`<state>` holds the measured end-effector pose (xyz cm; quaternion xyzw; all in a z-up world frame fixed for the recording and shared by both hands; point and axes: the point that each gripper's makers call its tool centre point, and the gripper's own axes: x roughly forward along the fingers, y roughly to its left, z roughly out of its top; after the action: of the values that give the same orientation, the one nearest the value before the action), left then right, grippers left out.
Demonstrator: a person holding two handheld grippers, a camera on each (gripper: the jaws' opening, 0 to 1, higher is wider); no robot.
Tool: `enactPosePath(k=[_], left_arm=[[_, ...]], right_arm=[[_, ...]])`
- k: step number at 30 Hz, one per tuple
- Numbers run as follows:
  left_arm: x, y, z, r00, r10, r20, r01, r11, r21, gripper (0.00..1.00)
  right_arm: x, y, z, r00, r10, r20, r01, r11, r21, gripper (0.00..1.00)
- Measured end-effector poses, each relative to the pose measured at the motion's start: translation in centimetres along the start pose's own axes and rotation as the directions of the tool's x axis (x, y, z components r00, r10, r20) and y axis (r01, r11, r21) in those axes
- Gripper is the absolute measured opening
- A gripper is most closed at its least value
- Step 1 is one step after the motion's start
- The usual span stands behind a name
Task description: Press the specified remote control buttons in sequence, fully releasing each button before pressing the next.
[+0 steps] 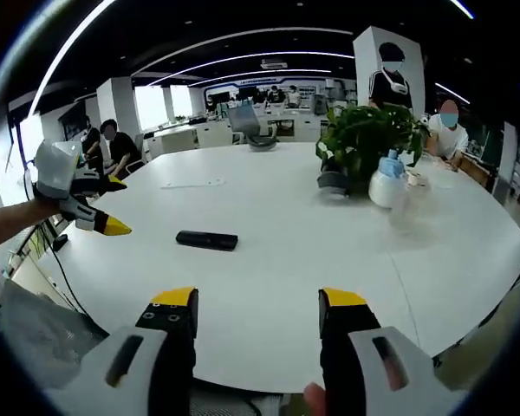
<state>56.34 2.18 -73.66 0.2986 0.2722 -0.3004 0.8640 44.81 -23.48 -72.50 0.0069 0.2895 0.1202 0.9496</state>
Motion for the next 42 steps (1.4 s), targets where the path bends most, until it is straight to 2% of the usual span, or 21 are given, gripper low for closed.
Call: enactPosePath(k=[15,17,20,25,28,30,35,38,42], left_arm=[[4.0,-1.1,0.5,0.991,-0.124,-0.056,0.129,0.987,0.098,0.70],[4.7,-1.7,0.4,0.981,-0.176,-0.076,0.185,0.974,0.130,0.68],[5.5,-2.1,0.7,0.970,-0.224,-0.095,0.237,0.960,0.151,0.65],[6.9,-2.0,1.3,0.960,-0.255,-0.116,0.274,0.940,0.203,0.63],[8.0,-2.0,1.3,0.947,-0.288,-0.142,0.314,0.923,0.223,0.63],[8.6,-2.2,1.1,0.934,-0.316,-0.165,0.350,0.903,0.251,0.63],[10.5,-1.9,0.3,0.921,-0.322,-0.220,0.377,0.878,0.294,0.63],[11.5,-1.9,0.1,0.913,-0.339,-0.229,0.396,0.870,0.292,0.62],[12.4,-2.0,-0.5,0.899,-0.354,-0.260,0.426,0.847,0.318,0.62]], right_arm=[[0.0,-0.1,0.0,1.000,-0.010,-0.004,0.010,1.000,-0.013,0.57],[0.0,0.0,0.0,1.000,-0.008,-0.005,0.007,1.000,-0.013,0.56],[0.0,0.0,-0.1,1.000,-0.006,-0.011,0.006,1.000,-0.015,0.56],[0.1,0.1,-0.3,1.000,-0.006,-0.024,0.006,1.000,-0.024,0.56],[0.1,0.1,-0.3,1.000,-0.005,-0.026,0.004,1.000,-0.025,0.56],[0.2,0.1,-0.4,1.000,-0.004,-0.031,0.003,1.000,-0.025,0.56],[0.2,0.0,-0.6,0.999,-0.007,-0.039,0.006,1.000,-0.020,0.56],[0.3,0.0,-0.7,0.999,-0.007,-0.046,0.006,1.000,-0.025,0.56],[0.3,0.0,-0.8,0.998,-0.009,-0.054,0.007,1.000,-0.030,0.56]])
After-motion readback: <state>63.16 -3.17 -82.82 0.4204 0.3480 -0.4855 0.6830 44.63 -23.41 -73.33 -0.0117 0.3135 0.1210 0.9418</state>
